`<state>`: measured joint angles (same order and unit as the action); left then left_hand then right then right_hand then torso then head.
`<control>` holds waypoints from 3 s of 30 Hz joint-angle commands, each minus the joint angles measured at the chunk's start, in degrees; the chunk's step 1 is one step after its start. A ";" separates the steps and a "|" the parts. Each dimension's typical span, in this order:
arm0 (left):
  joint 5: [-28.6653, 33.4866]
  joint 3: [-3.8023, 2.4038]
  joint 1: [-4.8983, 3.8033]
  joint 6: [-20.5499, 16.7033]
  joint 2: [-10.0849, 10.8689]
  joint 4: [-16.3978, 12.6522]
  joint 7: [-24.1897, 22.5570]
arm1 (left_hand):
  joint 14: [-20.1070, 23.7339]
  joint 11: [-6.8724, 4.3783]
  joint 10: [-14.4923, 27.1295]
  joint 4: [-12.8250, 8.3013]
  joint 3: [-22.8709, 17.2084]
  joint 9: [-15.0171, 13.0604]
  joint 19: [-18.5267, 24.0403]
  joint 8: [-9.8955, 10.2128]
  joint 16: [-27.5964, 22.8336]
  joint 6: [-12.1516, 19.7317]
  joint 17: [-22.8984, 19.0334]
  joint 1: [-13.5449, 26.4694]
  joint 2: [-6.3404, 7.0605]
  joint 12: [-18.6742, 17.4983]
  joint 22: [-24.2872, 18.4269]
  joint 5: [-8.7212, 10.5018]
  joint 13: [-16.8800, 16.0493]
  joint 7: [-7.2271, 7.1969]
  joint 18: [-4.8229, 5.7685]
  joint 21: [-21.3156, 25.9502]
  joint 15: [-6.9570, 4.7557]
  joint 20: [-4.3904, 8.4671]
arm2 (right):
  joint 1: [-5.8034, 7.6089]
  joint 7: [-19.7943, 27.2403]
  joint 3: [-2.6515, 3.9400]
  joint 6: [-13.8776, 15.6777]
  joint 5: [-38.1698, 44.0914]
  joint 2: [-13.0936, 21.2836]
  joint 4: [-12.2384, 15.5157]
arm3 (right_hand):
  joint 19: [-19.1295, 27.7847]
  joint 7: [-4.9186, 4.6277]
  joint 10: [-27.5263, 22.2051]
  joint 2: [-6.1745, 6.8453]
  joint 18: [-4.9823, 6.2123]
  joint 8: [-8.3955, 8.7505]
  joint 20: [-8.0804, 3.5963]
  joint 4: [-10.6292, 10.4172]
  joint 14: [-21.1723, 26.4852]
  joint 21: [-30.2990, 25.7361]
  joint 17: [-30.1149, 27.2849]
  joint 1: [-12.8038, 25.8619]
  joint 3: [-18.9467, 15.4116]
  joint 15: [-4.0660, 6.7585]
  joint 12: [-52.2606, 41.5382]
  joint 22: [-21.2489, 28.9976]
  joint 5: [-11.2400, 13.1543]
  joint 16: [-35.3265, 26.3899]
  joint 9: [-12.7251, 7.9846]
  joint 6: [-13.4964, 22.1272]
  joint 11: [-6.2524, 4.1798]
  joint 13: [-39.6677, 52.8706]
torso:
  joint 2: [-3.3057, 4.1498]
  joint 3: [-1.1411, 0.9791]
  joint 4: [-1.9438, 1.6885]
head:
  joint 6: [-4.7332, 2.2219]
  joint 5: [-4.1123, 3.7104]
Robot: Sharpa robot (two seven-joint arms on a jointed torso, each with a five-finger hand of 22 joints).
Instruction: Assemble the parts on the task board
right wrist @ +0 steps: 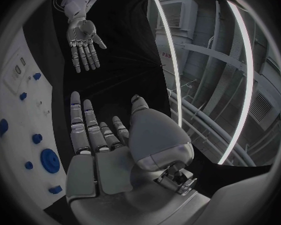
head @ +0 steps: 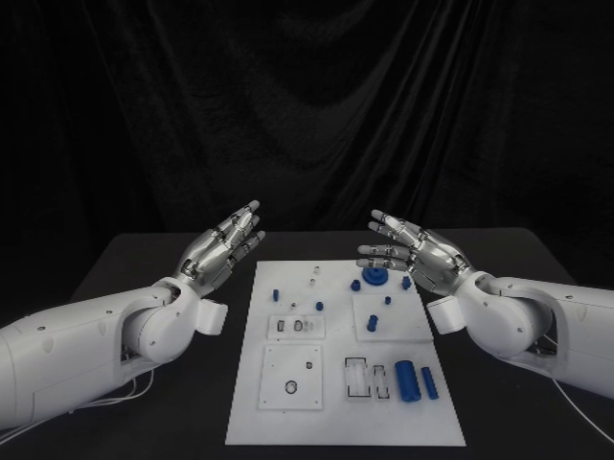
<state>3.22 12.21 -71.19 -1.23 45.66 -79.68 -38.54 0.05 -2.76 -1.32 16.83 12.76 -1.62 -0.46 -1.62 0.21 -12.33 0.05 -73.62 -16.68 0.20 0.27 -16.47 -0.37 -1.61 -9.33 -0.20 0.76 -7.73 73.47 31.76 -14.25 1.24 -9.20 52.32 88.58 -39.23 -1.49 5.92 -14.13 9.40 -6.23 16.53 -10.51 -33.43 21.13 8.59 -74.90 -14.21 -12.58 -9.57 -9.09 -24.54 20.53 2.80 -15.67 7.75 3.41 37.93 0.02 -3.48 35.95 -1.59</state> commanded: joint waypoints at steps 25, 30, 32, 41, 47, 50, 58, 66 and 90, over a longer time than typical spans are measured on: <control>-7.83 -0.08 -0.07 -4.14 8.16 -3.78 -13.83 | -10.05 1.98 -4.79 -0.36 -0.56 -0.47 -4.44 -0.54 6.74 -4.92 3.18 -10.15 1.01 1.04 1.51 -11.39 -1.16 1.69 -0.94 -3.59 4.74 -3.91 | 11.25 -38.47 0.07 10.79 86.87 3.76 3.51 | -28.01 -3.62 31.48 8.22 0.24 -5.85 -9.78 11.52 -37.37 33.96 9.67 -11.55 10.75 11.85 -20.88 -23.59 8.96 27.48 2.05 -27.20 -0.52 0.26 | 2.67 1.01 -1.17 | 10.57 0.86; -8.71 -0.08 -0.07 -4.33 9.06 -4.65 -14.08 | -9.96 2.10 -4.87 -0.67 -0.98 -0.49 -4.53 -0.58 7.13 -4.94 3.13 -11.98 1.52 1.06 1.45 -13.48 -1.26 1.70 -0.98 -3.64 4.79 -4.08 | 12.19 -41.73 0.07 10.61 98.40 2.99 3.73 | -31.51 -2.63 34.18 9.92 -1.35 -4.48 -10.23 11.38 -38.26 42.33 11.98 -10.58 14.01 12.29 -18.45 -35.48 8.31 31.01 2.57 -28.49 -0.91 0.25 | 3.76 1.12 -1.76 | 10.64 0.21; -8.98 -0.08 -0.07 -4.46 9.37 -4.91 -14.16 | -9.93 2.12 -5.00 -0.70 -1.06 -0.51 -4.55 -0.61 7.22 -5.04 3.12 -12.34 1.67 1.09 1.44 -13.99 -1.32 1.70 -0.99 -3.65 4.79 -4.12 | 12.45 -42.25 0.07 10.87 101.32 2.69 3.77 | -32.33 -2.53 35.10 10.40 -1.75 -4.22 -10.31 11.18 -38.39 44.41 12.62 -10.08 15.01 12.39 -18.04 -38.51 8.15 31.99 2.77 -29.05 -1.03 0.31 | 4.21 1.18 -1.91 | 10.62 0.00; -9.55 -0.08 -0.08 -4.58 10.32 -5.87 -14.24 | -9.56 2.13 -5.28 -0.97 -1.35 -0.52 -4.55 -0.62 7.22 -5.09 3.00 -13.42 2.21 1.15 1.39 -15.29 -1.46 1.53 -1.02 -3.64 4.71 -4.16 | 13.07 -43.01 0.07 10.85 108.27 1.19 3.39 | -35.97 -1.74 38.24 13.22 -3.49 -2.71 -10.61 10.21 -40.48 52.72 20.48 -7.78 20.10 12.77 -15.98 -51.07 8.05 39.10 3.57 -30.46 -1.51 0.41 | 6.89 2.22 -3.75 | 8.57 -2.41; -9.61 -0.08 -0.08 -4.29 10.41 -6.00 -14.19 | -9.29 2.21 -5.27 -1.21 -1.80 -0.53 -4.49 -0.64 7.19 -5.17 2.91 -14.17 2.29 1.14 1.34 -16.36 -1.52 1.71 -1.02 -3.59 4.77 -4.23 | 13.10 -42.49 0.07 10.69 109.05 0.17 2.71 | -37.05 -1.99 38.93 14.21 -4.00 -2.20 -10.44 9.51 -41.81 54.75 25.45 -6.61 21.28 12.57 -15.60 -54.40 8.71 42.38 3.81 -30.58 -1.47 0.51 | 8.34 2.40 -4.35 | 7.25 -3.28; -9.62 -0.08 -0.08 -4.18 10.46 -6.06 -14.21 | -9.18 2.25 -5.23 -1.37 -2.06 -0.52 -4.48 -0.62 7.19 -5.11 2.88 -14.52 2.36 1.14 1.32 -16.90 -1.54 1.82 -1.02 -3.57 4.79 -4.26 | 13.09 -42.17 0.07 10.31 109.19 -0.29 2.56 | -37.19 -2.00 39.25 14.57 -4.09 -2.01 -10.36 9.14 -41.99 55.16 26.31 -6.05 21.43 12.50 -15.62 -55.03 9.42 43.03 3.88 -30.53 -1.50 0.58 | 9.03 2.56 -4.65 | 6.48 -3.76; -9.62 -0.08 -0.08 -3.96 10.72 -6.42 -14.14 | -9.06 2.27 -5.23 -1.56 -2.34 -0.53 -4.48 -0.64 7.19 -5.18 2.84 -14.89 2.47 1.14 1.30 -17.43 -1.57 1.86 -1.03 -3.57 4.78 -4.27 | 13.04 -41.50 0.07 9.07 109.30 -0.94 2.59 | -37.93 -1.63 41.07 15.81 -4.45 -0.91 -10.15 8.16 -42.76 56.77 30.07 -4.68 22.12 12.34 -16.37 -57.73 9.74 45.54 4.05 -29.56 -1.81 1.21 | 9.59 2.77 -4.98 | 5.93 -4.30; -9.63 -0.08 -0.08 -3.66 10.92 -6.61 -14.02 | -8.93 2.38 -5.29 -1.62 -2.47 -0.55 -4.48 -0.66 7.12 -5.29 2.80 -15.02 2.49 1.16 1.30 -17.69 -1.60 1.95 -1.03 -3.56 4.79 -4.29 | 12.93 -41.54 0.06 8.04 109.32 -0.42 3.16 | -37.70 -1.54 41.02 17.40 -4.49 -0.72 -9.93 7.90 -42.50 57.24 30.99 -3.65 24.13 12.12 -16.38 -58.67 2.81 46.19 4.86 -30.25 -1.75 1.96 | 9.81 2.91 -5.00 | 5.98 -4.22; -9.63 -0.07 -0.08 -2.11 10.55 -5.72 -13.44 | -9.07 2.96 -5.38 -1.83 -3.10 -0.55 -4.72 -0.65 7.34 -5.29 2.82 -15.45 2.33 1.18 1.34 -18.06 -1.67 2.18 -1.01 -3.71 5.24 -4.63 | 11.81 -41.13 0.06 8.34 109.32 1.27 3.28 | -37.67 -1.70 39.30 19.08 -4.56 -1.86 -10.02 7.24 -42.68 57.58 32.71 -0.78 27.68 12.27 -17.40 -59.93 -1.11 47.10 7.50 -33.27 -1.69 4.19 | 10.17 3.10 -4.99 | 6.68 -3.73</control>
<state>-6.26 12.19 -71.19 -4.48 56.32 -85.36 -38.81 -9.12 -0.14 -6.61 14.99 9.98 -2.14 -5.06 -2.49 7.31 -17.61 2.92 -88.60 -14.31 1.05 1.66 -34.32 -1.99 0.01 -9.30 -3.53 5.63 -11.99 85.49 -9.23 -14.22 9.38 99.58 53.57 91.95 -76.68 -3.14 45.34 4.98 5.36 -7.72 6.56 -3.21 -75.87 78.49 41.24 -76.29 13.09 -0.21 -26.62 -68.95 -25.48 67.32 10.22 -48.40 6.05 7.50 48.04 3.09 -8.54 42.54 -5.41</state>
